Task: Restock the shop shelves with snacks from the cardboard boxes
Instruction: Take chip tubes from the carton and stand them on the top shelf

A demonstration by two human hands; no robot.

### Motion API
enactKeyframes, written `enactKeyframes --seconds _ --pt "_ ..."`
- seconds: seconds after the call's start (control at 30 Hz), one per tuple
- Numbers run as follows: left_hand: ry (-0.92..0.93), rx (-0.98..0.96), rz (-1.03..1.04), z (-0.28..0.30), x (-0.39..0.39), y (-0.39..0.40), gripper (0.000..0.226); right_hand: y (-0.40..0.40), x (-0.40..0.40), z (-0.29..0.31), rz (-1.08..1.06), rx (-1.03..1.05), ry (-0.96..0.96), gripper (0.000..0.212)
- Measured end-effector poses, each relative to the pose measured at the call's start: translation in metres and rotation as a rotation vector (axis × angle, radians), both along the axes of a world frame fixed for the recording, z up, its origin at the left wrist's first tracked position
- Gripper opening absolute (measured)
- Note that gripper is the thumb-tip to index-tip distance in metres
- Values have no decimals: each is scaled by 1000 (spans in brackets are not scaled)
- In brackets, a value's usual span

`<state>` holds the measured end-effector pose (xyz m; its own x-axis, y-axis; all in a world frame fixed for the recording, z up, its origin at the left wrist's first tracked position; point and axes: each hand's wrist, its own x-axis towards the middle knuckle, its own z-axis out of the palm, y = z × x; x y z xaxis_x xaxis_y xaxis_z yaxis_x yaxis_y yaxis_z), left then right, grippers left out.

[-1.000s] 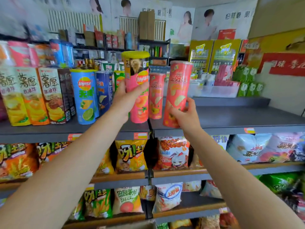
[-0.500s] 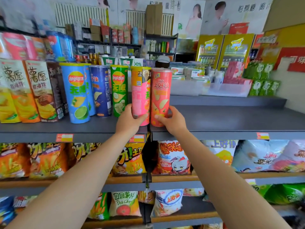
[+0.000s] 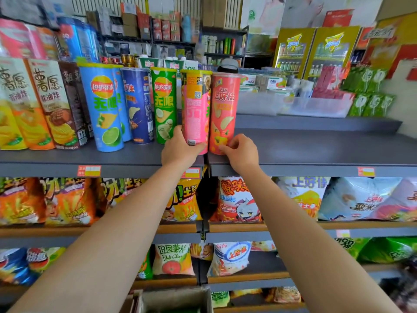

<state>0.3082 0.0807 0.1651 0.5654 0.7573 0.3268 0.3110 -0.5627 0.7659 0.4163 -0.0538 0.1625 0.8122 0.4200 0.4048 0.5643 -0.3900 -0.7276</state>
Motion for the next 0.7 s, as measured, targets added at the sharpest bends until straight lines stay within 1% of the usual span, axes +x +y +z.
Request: enactKeyframes --seconds 0.1,0.13,0.17,0.2,0.27,0.3,0.33,0.37,0.4,0.5,0.6,0.67,0.7 --pt "-43 9 -8 1 -8 -5 98 -8 -8 1 8 46 -6 21" --pt "-79 23 -10 0 -15 -11 95 -13 -16 0 13 94 -3 19" --pt "-133 58 -17 -4 -25 -17 86 -19 -28 -4 16 157 -7 17" --pt "-205 119 -25 -12 -38 -23 73 -25 -44 -11 18 222 -23 15" --pt "-348 270 -39 -38 -71 -38 48 -36 -81 -36 65 335 -49 16" --pt "-381 329 -47 -57 -89 -43 41 -39 -99 -54 117 350 -37 17" --pt "-364 364 -60 -81 -107 -46 37 -40 -117 -75 177 327 1 17" --pt "-311 353 -73 -106 -125 -50 35 -40 -132 -103 239 269 73 17" --pt "-227 280 -82 -136 -143 -51 34 -39 -146 -133 292 187 172 16" --pt "148 -20 -82 -257 -203 -49 38 -42 -186 -246 358 -169 474 16" --pt "514 -190 -43 -364 -273 -59 49 -64 -227 -339 433 -557 643 11" --pt "676 -319 12 -413 -318 -75 66 -83 -253 -396 518 -776 704 13" --pt "720 -376 25 -430 -337 -85 72 -94 -265 -422 551 -888 713 20"
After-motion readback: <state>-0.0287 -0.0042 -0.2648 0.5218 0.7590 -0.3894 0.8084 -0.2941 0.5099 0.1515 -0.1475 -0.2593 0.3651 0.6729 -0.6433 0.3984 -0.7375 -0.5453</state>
